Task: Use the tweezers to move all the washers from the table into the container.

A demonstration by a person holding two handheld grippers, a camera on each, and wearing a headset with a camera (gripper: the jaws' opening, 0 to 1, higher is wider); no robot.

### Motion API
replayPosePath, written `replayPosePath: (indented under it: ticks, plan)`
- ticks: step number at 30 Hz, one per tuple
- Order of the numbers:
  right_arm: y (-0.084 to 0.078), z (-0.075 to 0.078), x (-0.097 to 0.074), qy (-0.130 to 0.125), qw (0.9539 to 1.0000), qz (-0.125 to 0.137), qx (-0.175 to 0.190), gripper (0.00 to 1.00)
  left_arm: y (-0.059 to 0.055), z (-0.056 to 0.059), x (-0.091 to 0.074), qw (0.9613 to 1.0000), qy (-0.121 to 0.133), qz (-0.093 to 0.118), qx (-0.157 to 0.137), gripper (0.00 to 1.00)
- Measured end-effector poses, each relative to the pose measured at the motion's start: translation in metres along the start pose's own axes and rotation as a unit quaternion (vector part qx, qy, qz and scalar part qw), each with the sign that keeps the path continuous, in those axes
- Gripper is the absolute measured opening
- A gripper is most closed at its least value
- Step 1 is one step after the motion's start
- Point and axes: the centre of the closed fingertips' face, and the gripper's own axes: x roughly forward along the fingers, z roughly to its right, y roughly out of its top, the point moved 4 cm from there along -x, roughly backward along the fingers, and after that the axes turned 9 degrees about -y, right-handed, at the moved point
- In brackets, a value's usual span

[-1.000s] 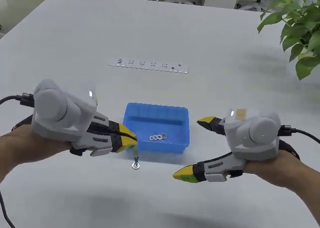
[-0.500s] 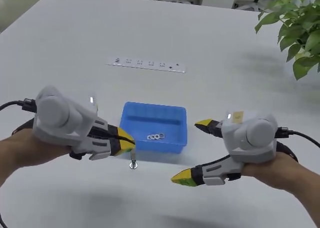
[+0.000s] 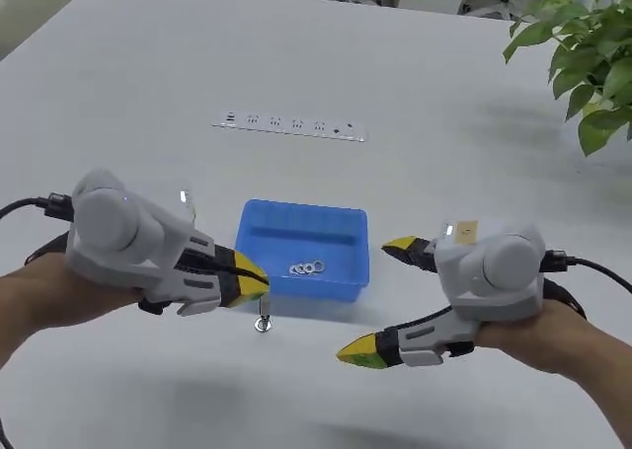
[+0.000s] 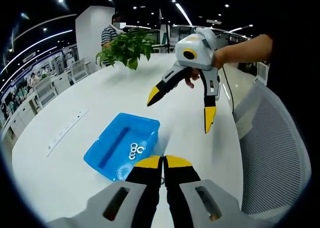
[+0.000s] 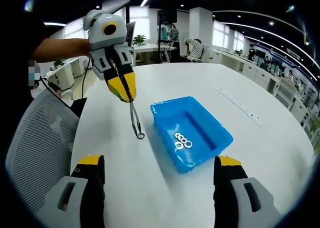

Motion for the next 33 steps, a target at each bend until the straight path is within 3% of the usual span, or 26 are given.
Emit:
replayPosePath:
  ticks: [9,20,33]
  plan:
    - [0.006,-0.005,0.004,0.016,0.9996,0.016,-0.014,0.87,-0.001,0.002,0.002,0.9999,-0.005,-0.004,0.008,0.05]
    - [0.02,-0.018,0.018,0.068,0.9952,0.038,-0.059,0.64,-0.001,0.003,0.003,0.9987,-0.031,-0.019,0.035,0.05]
    - [0.034,-0.03,0.042,0.125,0.9871,0.039,-0.093,0.4,0.001,0.002,0.003,0.9972,-0.051,-0.028,0.047,0.05]
